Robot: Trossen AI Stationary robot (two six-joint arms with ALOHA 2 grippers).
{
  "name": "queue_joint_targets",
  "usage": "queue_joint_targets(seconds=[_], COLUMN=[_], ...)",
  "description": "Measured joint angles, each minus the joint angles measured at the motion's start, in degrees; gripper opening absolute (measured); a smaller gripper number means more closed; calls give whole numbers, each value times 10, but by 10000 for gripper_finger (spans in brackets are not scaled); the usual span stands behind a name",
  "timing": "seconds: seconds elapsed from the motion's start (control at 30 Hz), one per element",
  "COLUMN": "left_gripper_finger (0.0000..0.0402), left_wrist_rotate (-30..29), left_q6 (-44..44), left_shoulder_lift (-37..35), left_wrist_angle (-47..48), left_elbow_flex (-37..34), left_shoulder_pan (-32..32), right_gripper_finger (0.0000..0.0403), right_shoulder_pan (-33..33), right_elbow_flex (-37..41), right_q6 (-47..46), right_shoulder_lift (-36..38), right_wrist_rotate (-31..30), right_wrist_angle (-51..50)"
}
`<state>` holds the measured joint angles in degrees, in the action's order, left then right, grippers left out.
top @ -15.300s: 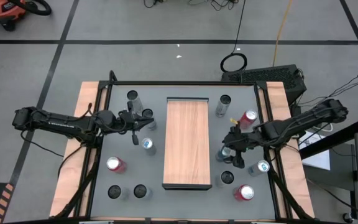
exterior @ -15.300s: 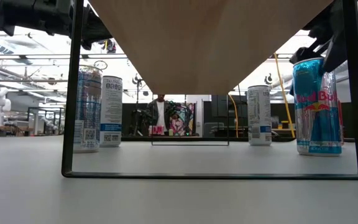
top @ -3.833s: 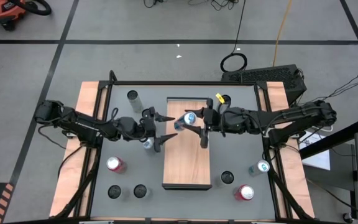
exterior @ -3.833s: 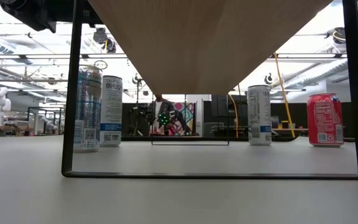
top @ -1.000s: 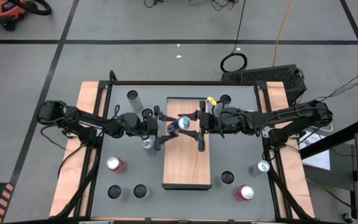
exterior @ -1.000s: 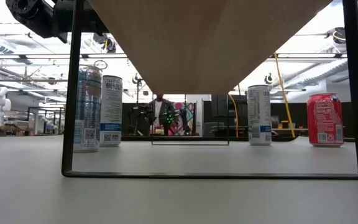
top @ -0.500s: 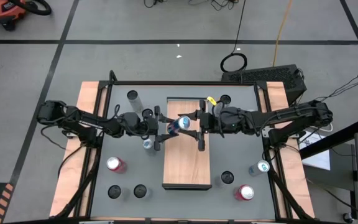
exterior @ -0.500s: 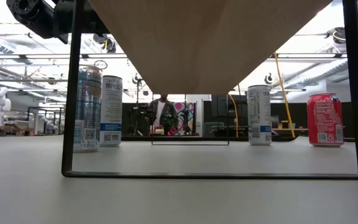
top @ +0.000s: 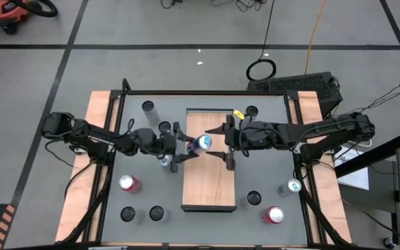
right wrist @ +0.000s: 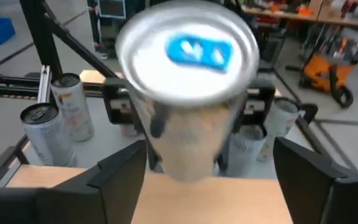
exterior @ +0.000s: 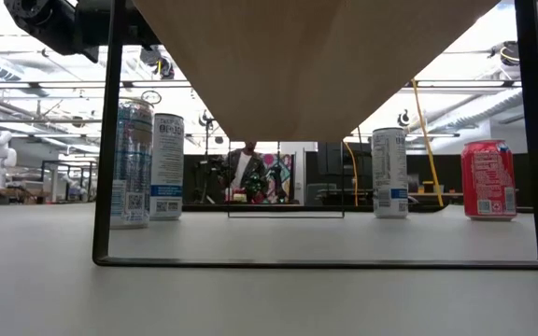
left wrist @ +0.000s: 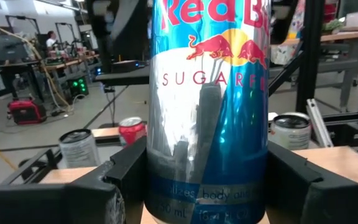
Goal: Place canned beverage on shelf
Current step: Put the middle right blue soda can on the shelf
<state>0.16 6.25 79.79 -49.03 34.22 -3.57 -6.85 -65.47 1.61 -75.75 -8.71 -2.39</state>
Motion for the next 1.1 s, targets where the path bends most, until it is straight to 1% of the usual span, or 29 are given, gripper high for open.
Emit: queue_joint_targets(seconds=[0.13, 0.27, 0.4, 0.53, 0.7, 0.8, 0.93, 1.1], left_gripper_finger=[233, 233, 233, 233, 233, 233, 233, 233], left_wrist_rotate=[7, 18, 18, 18, 17, 20, 31, 32], left_q6=[-3, -15, -16, -19, -45, -45, -59, -60], left_shoulder_lift=[0, 0, 4, 25, 68, 89, 104, 109], left_wrist_angle=[-24, -45, -71, -107, -189, -217, -231, -238], left_elbow_flex=[0, 0, 0, 0, 0, 0, 0, 0], left_shoulder_pan=[-13, -29, -44, -52, -52, -52, -52, -52], right_gripper_finger=[294, 290, 289, 289, 288, 288, 284, 261], right_shoulder_pan=[-6, -12, -17, -29, -41, -46, -49, -49], right_elbow_flex=[23, 55, 78, 89, 89, 89, 88, 88], right_q6=[-8, -7, -7, 9, 24, 32, 29, 21], right_shoulder_lift=[-1, -5, -5, -14, -33, -39, -40, -40], right_wrist_rotate=[4, 14, 45, 47, 76, 74, 73, 73], right_wrist_angle=[30, 96, 176, 226, 281, 295, 309, 315])
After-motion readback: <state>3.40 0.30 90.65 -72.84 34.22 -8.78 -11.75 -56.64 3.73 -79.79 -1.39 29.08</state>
